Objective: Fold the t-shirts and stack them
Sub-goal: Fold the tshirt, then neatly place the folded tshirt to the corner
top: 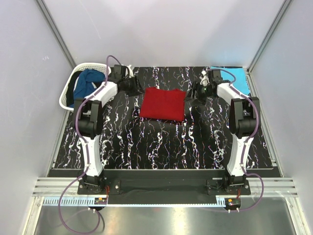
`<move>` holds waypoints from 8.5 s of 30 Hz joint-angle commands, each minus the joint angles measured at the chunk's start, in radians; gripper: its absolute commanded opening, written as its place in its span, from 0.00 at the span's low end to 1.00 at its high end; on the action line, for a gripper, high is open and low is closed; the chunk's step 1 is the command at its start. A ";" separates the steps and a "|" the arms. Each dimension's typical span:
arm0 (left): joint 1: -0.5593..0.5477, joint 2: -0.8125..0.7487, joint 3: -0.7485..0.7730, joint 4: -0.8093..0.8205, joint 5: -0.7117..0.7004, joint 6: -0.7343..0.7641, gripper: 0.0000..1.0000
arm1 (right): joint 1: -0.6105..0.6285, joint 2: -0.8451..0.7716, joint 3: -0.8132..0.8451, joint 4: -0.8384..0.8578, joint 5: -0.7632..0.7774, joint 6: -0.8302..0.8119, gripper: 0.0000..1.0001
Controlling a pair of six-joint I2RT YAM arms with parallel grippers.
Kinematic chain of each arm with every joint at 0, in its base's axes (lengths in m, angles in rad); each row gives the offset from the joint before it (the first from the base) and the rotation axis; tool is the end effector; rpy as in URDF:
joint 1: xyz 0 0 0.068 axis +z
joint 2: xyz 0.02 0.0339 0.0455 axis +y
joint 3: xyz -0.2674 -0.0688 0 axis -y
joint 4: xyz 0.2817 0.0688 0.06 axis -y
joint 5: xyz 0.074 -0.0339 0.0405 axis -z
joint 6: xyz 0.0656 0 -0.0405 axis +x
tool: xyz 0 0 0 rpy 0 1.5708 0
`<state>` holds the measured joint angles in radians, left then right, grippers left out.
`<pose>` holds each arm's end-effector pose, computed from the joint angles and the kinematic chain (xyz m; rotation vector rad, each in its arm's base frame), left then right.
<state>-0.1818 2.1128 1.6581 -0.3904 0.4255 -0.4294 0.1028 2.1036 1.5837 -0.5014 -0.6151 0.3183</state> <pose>0.5126 -0.1218 0.1727 -0.1036 2.4669 -0.7880 0.4902 0.0886 0.1472 0.0477 2.5852 0.9517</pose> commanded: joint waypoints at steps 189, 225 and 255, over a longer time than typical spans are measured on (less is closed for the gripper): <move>-0.294 -0.020 -0.185 -0.013 -0.088 -0.066 0.43 | 0.044 0.073 -0.120 0.268 0.011 0.019 0.85; -0.252 -0.595 -0.271 -0.162 -0.139 0.007 0.51 | 0.055 -0.013 0.047 0.101 0.095 -0.255 0.00; -0.249 -0.771 -0.518 -0.142 -0.059 0.138 0.56 | 0.023 -0.241 0.131 -0.025 0.873 -0.857 0.00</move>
<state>-0.4316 1.3590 1.1358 -0.5785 0.3161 -0.3019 0.1501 1.9030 1.6886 -0.6376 0.1768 -0.4294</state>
